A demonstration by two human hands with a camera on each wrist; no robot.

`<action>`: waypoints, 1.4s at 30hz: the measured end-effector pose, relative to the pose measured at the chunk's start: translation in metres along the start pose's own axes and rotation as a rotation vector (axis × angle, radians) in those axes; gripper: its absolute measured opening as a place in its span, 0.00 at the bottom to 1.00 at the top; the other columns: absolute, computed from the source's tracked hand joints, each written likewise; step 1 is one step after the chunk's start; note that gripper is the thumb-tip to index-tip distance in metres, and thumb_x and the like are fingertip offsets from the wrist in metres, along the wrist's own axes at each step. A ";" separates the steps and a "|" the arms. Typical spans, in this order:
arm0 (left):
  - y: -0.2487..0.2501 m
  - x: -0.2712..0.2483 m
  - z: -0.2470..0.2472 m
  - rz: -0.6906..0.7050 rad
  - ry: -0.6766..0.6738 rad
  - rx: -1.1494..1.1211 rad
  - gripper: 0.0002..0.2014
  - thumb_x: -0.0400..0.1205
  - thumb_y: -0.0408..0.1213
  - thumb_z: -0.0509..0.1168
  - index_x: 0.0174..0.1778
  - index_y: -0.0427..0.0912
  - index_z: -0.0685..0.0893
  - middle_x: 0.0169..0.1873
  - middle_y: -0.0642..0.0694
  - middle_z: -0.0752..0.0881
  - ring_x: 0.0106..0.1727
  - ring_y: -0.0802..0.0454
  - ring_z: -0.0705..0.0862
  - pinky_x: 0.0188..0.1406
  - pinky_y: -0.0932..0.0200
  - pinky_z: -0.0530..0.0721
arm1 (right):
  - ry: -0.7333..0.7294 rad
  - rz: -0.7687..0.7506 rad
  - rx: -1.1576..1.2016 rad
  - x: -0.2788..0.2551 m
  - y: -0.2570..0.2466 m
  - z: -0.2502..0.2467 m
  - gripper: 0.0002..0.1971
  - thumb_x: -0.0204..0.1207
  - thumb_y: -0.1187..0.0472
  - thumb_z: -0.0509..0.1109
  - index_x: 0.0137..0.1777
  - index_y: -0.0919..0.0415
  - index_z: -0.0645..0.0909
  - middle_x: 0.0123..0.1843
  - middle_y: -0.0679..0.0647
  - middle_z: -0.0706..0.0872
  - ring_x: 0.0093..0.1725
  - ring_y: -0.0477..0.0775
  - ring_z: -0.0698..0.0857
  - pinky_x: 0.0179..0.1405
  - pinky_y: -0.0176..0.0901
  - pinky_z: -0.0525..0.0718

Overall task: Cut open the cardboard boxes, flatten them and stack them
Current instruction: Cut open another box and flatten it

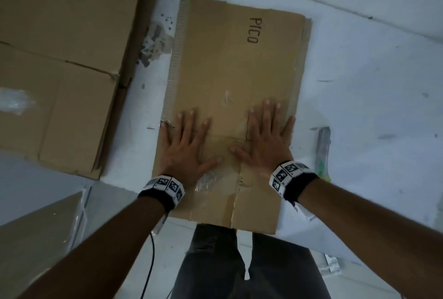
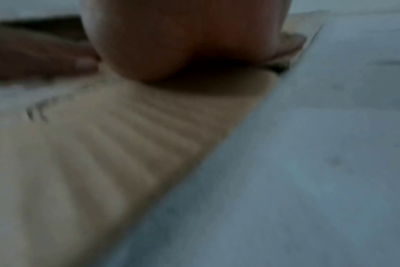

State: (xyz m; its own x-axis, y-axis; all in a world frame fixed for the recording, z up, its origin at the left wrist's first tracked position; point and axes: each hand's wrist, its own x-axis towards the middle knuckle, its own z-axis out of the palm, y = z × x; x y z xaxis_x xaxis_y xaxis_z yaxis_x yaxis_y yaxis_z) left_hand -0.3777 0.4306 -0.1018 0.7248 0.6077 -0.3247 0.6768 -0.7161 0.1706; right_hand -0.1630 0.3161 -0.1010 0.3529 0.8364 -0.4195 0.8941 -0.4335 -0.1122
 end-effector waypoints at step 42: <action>-0.225 -0.083 -0.263 -0.722 0.564 -0.372 0.28 0.84 0.48 0.66 0.79 0.44 0.73 0.66 0.36 0.85 0.63 0.31 0.83 0.61 0.38 0.80 | -0.004 0.258 1.290 0.070 -0.228 -0.187 0.31 0.89 0.58 0.59 0.89 0.58 0.51 0.81 0.59 0.72 0.78 0.64 0.74 0.74 0.50 0.73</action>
State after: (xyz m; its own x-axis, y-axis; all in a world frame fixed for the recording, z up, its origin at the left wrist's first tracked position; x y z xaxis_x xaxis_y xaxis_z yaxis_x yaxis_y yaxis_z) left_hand -0.5564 0.6319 0.1315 0.0115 0.9999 0.0088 0.9080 -0.0141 0.4186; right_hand -0.2909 0.5366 0.0633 0.4698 0.6817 -0.5608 -0.1034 -0.5884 -0.8019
